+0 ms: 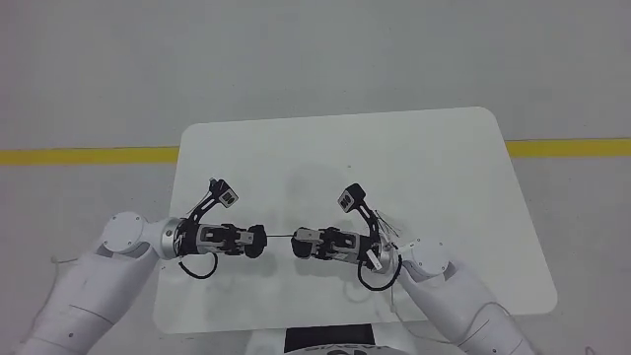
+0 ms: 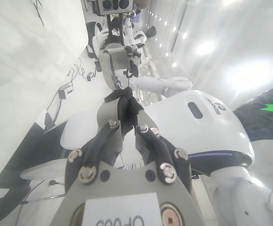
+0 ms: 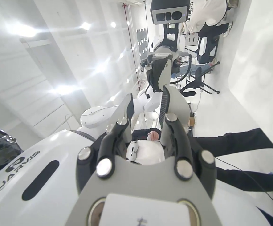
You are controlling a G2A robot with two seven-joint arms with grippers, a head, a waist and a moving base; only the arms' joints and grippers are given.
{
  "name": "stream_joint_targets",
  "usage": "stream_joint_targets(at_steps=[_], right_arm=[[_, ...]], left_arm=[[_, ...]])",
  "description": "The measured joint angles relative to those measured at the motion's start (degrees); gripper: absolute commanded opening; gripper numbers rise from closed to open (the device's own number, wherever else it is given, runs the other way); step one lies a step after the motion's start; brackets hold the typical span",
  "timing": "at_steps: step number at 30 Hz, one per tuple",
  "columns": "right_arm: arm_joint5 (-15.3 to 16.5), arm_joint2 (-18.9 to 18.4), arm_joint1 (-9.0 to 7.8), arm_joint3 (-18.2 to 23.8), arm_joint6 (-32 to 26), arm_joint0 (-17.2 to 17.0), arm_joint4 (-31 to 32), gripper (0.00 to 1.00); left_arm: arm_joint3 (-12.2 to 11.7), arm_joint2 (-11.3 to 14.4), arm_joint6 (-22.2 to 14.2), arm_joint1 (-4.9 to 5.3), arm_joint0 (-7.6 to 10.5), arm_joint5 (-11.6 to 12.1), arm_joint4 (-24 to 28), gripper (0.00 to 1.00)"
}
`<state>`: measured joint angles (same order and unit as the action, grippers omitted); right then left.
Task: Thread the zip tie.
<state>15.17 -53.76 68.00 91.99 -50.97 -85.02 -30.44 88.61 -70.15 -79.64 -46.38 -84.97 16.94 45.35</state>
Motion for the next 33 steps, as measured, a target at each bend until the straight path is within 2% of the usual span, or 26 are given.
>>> stream_joint_targets(at_steps=[25,29,33], right_arm=[[-0.3,-0.2,-0.35,1.2,1.4,-0.2,1.7,0.15],[-0.5,-0.2,-0.42,1.3,1.4,-0.2,1.9,0.09],[-0.9,-0.2,-0.48,1.4,1.3,-0.2,1.9,0.07]], left_arm=[[0.0,0.0,0.0,0.00,0.00,0.0,0.0,0.00],[0.0,0.0,0.0,0.00,0.00,0.0,0.0,0.00],[0.0,0.0,0.0,0.00,0.00,0.0,0.0,0.00]])
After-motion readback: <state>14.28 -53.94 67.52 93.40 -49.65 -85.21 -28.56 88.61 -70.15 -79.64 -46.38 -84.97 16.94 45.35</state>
